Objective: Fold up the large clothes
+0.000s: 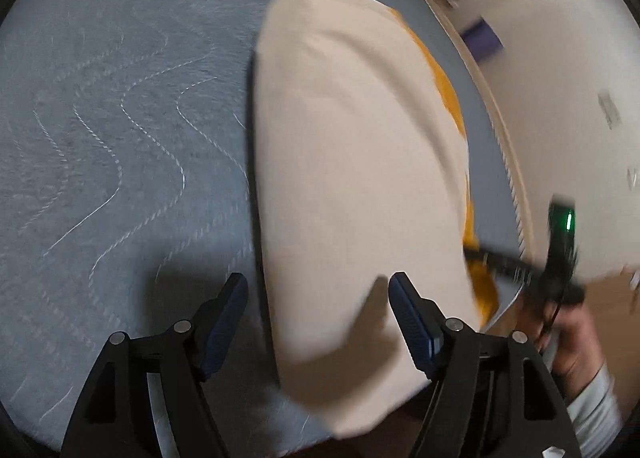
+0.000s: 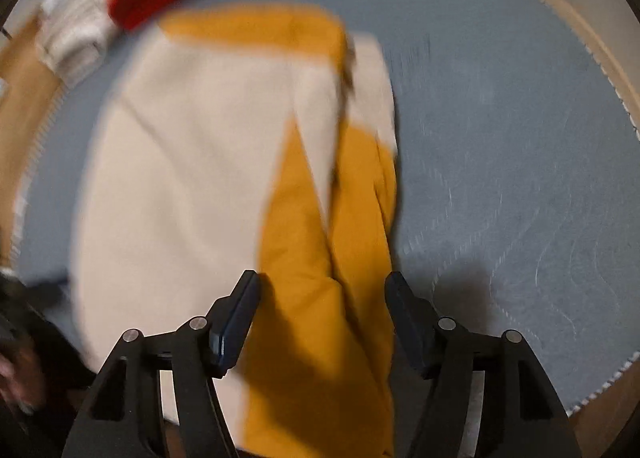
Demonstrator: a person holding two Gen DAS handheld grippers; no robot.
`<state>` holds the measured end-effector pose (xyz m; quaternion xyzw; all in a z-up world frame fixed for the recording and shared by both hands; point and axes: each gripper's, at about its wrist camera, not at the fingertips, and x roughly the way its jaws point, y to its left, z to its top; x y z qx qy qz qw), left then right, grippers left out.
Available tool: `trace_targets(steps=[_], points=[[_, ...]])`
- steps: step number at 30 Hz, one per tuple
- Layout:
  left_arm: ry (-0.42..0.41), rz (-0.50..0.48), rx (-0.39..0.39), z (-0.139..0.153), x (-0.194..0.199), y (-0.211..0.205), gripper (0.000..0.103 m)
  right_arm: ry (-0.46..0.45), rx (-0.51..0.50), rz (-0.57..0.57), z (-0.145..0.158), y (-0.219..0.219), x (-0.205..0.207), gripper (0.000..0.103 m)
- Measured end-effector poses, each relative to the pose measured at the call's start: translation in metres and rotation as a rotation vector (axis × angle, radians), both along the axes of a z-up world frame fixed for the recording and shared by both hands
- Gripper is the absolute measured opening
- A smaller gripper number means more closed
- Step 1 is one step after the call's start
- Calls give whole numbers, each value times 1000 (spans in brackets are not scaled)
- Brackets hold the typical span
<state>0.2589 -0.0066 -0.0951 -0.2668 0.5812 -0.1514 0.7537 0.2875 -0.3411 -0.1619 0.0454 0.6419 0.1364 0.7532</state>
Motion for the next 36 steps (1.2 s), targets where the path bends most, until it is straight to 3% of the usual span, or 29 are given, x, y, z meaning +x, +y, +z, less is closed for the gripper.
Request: trace_targets(steps=[3, 5, 7, 11, 13, 17, 19, 24, 29, 33, 36], points=[[46, 47, -133, -30, 22, 9, 73, 38, 54, -50, -6, -8, 8, 65], [76, 74, -219, -47, 30, 12, 81, 71, 88, -76, -13, -14, 11, 65], [90, 88, -303, -64, 38, 9, 81, 96, 115, -98, -18, -18, 12, 65], [61, 74, -351, -75, 47, -2, 80, 125, 166, -140, -27, -25, 13, 65], [26, 71, -331, -73, 49, -6, 70, 134, 204, -165, -30, -30, 12, 63], [-53, 44, -210, -46, 51, -13, 46, 97, 255, -154, -26, -31, 13, 27], [-97, 45, -192, -27, 56, -6, 41, 67, 247, -136, -19, -23, 14, 21], [-156, 105, -125, 15, 64, 40, 40, -22, 326, -146, 4, 8, 30, 14], [-101, 200, -73, 8, 63, 96, 49, -156, 403, -111, 41, 58, 44, 12], [1, 213, -94, -26, 58, 126, 55, -123, 302, -16, 34, 90, 49, 11], [-17, 227, -62, -16, 48, 142, 56, -117, 238, 36, 37, 103, 54, 11]])
